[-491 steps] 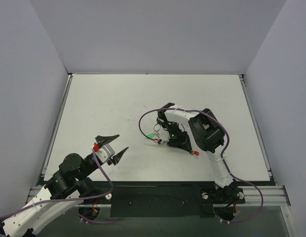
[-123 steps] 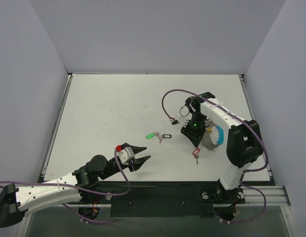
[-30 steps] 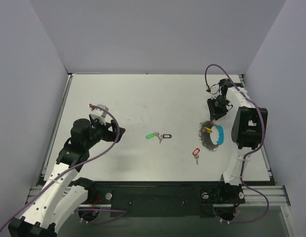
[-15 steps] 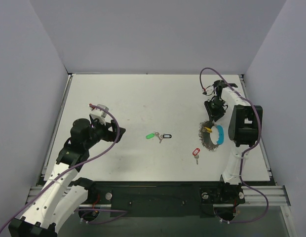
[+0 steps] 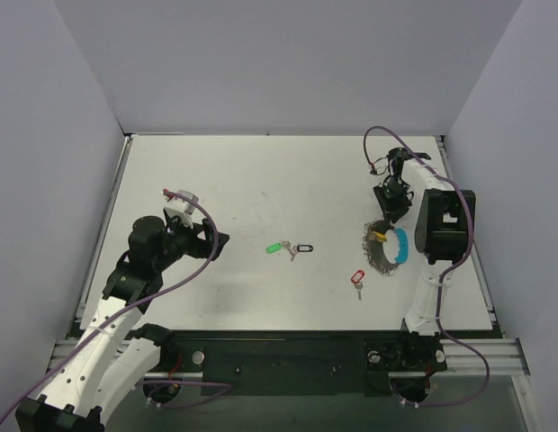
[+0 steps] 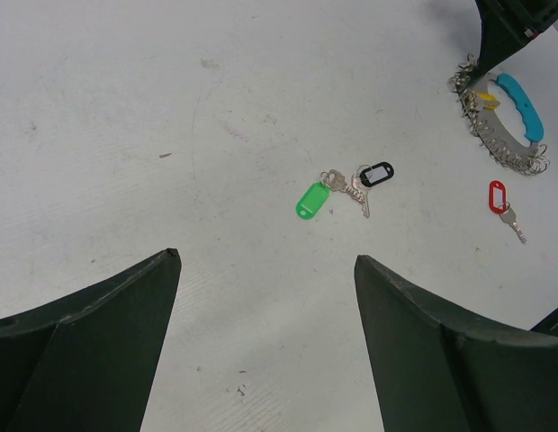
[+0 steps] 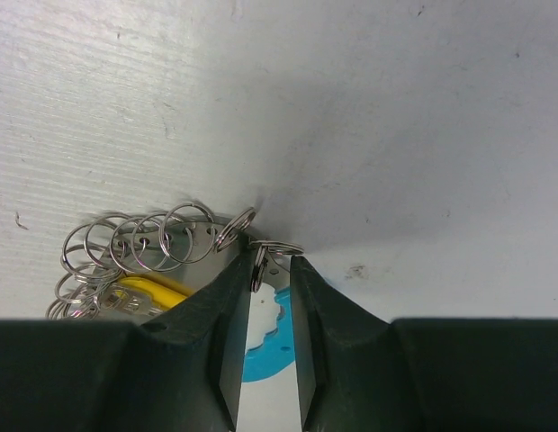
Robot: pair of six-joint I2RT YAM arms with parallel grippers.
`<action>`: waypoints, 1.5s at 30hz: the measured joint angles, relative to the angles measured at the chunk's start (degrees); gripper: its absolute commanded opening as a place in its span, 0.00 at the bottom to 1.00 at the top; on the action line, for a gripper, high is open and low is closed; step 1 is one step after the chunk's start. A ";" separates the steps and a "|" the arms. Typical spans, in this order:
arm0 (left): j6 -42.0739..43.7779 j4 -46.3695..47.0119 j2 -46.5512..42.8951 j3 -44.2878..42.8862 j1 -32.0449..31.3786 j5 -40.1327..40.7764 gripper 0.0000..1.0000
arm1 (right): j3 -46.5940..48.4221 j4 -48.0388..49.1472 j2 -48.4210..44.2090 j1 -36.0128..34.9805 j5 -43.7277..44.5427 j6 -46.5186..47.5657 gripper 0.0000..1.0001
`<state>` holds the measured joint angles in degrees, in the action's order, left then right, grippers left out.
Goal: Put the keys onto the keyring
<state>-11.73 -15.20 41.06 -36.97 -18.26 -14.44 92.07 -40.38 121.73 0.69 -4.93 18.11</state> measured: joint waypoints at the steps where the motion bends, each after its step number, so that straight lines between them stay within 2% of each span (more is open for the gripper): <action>1: 0.00 0.00 0.00 0.00 0.00 0.00 0.88 | 0.00 -0.02 0.04 0.00 0.09 -0.02 0.18; 4: 0.00 0.00 0.00 0.00 0.00 -0.02 0.88 | 0.07 0.02 0.04 0.00 0.28 -0.07 0.14; 9: 0.00 0.00 0.00 0.00 0.02 -0.04 0.88 | 0.07 0.15 0.04 0.00 0.26 0.07 0.00; 21: 0.00 0.02 0.02 0.00 0.37 -0.44 0.88 | -0.04 0.39 -1.88 0.00 -0.02 0.83 0.00; 31: 0.00 0.07 0.15 0.00 0.37 -0.85 0.88 | 0.42 0.74 -17.49 -0.48 -5.03 3.41 0.00; 39: -0.02 1.60 -0.57 0.31 0.39 -2.69 0.88 | 10.84 -3.10 -22.75 -5.92 -8.74 9.46 0.00; 45: 0.26 5.27 -4.76 2.99 0.52 -6.14 0.82 | 18.93 -7.50 -27.02 -12.98 -13.42 14.12 0.00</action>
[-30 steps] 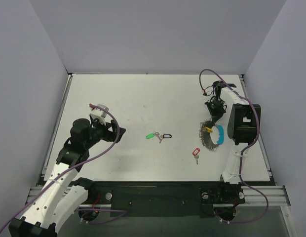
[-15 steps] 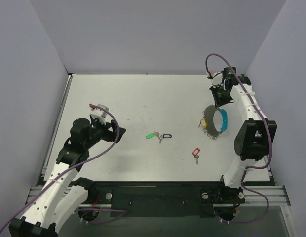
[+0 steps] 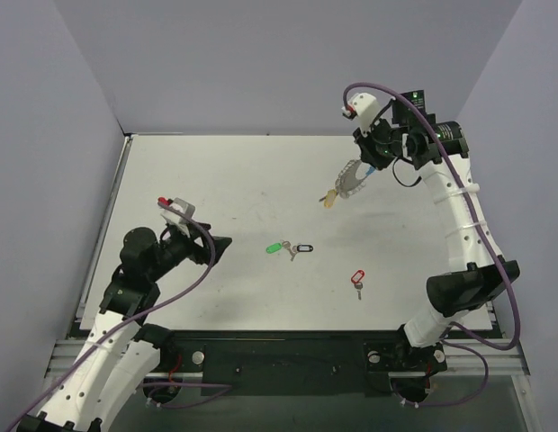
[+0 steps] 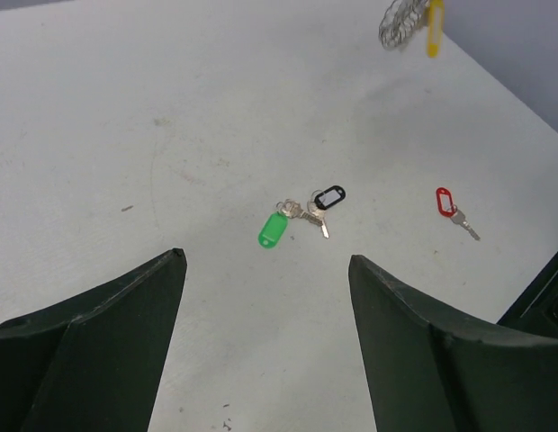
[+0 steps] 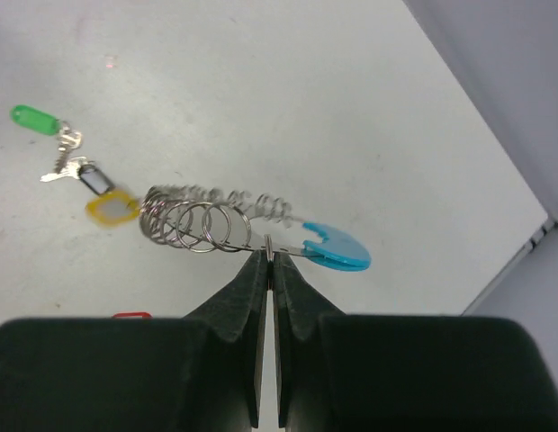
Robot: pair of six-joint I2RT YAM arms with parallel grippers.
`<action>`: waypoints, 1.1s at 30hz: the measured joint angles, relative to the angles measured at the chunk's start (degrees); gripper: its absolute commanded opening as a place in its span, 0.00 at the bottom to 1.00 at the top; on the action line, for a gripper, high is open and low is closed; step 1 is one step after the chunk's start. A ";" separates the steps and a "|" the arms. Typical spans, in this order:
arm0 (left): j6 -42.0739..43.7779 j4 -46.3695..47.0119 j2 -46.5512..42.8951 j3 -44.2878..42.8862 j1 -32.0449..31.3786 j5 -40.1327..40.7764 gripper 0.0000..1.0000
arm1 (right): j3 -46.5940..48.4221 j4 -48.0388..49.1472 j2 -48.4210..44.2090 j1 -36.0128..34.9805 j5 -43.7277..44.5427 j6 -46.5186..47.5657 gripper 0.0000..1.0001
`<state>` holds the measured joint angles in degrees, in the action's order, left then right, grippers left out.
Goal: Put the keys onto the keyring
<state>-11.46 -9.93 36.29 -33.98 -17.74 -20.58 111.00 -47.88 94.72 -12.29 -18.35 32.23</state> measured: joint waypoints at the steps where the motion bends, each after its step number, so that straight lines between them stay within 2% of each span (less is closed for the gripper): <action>1: 0.15 1.29 -1.20 0.90 0.00 -1.14 0.81 | 0.92 -0.92 -0.52 -0.96 -0.96 0.76 0.00; 8: -0.31 12.24 -7.19 6.29 0.00 -9.97 0.73 | 2.99 -10.47 -2.64 -8.79 -10.97 9.53 0.00; 16: -7.98 28.52 -6.73 10.80 -1.42 -17.79 0.72 | -3.30 -18.16 -2.67 -18.10 -21.31 21.68 0.00; 20: -10.51 32.09 -6.32 11.13 -4.00 -18.10 0.68 | -6.05 -21.03 -2.64 -21.97 -25.51 28.59 0.00; 28: -8.61 35.21 -4.17 11.15 -16.13 -14.05 0.52 | -8.39 -26.49 -0.46 -28.63 -30.73 39.93 0.00; 31: -6.93 35.39 -1.46 11.15 -21.07 -11.65 0.51 | -8.39 -26.86 1.20 -30.51 -30.97 41.88 0.00; 32: -5.35 35.41 0.83 11.17 -24.70 -9.29 0.51 | -8.39 -26.91 2.38 -31.41 -31.04 42.88 0.00; 33: -5.35 35.41 0.83 11.17 -24.70 -9.29 0.52 | -8.39 -26.91 2.45 -31.47 -31.04 42.91 0.00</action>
<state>-16.82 25.47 37.12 -22.81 -42.44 -29.87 102.61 -74.78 97.17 -43.77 -49.39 75.13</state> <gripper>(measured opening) 0.513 0.007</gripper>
